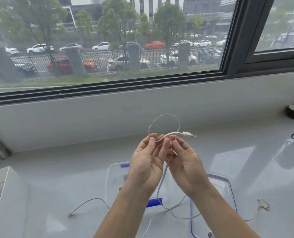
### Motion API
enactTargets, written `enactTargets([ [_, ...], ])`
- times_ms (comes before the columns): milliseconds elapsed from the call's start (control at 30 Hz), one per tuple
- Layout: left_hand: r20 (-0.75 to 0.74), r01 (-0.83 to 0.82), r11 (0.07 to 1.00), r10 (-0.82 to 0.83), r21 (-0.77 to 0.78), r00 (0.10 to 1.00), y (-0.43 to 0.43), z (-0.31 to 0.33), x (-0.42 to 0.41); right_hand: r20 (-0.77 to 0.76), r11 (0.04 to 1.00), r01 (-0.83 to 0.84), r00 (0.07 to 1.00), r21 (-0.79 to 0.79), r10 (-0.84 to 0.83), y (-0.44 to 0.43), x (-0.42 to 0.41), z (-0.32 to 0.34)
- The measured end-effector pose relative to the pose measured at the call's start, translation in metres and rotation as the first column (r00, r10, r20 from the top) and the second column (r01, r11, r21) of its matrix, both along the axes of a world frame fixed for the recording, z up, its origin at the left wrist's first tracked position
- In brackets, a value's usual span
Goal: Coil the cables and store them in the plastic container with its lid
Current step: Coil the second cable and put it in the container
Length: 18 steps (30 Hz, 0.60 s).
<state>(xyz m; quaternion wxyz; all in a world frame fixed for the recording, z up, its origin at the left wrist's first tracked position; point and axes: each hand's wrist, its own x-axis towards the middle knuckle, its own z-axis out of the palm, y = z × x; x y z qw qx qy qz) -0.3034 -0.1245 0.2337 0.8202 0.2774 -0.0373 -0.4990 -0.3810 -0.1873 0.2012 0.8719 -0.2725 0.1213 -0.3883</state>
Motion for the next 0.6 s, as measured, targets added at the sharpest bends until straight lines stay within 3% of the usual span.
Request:
enactTargets([
  [233,0.111,-0.094,0.991,0.084,0.093,0.990,-0.006,-0.014,-0.002,-0.056,0.996,0.026,0.998,-0.089,-0.031,-0.014,-0.011,0.007],
  [433,0.329,-0.103,0.985,0.051,0.140,0.943,-0.006,-0.025,-0.009,-0.174,0.981,0.071,0.979,-0.180,-0.103,-0.026,-0.009,0.016],
  [533,0.596,-0.121,0.962,-0.051,0.245,0.801,-0.005,-0.032,-0.012,-0.182,0.980,0.075,0.977,-0.183,-0.109,-0.031,-0.006,0.019],
  [600,0.711,-0.022,0.948,-0.222,0.316,0.667,-0.004,-0.039,-0.014,-0.171,0.979,0.060,0.981,-0.194,-0.094,-0.032,-0.003,0.022],
])
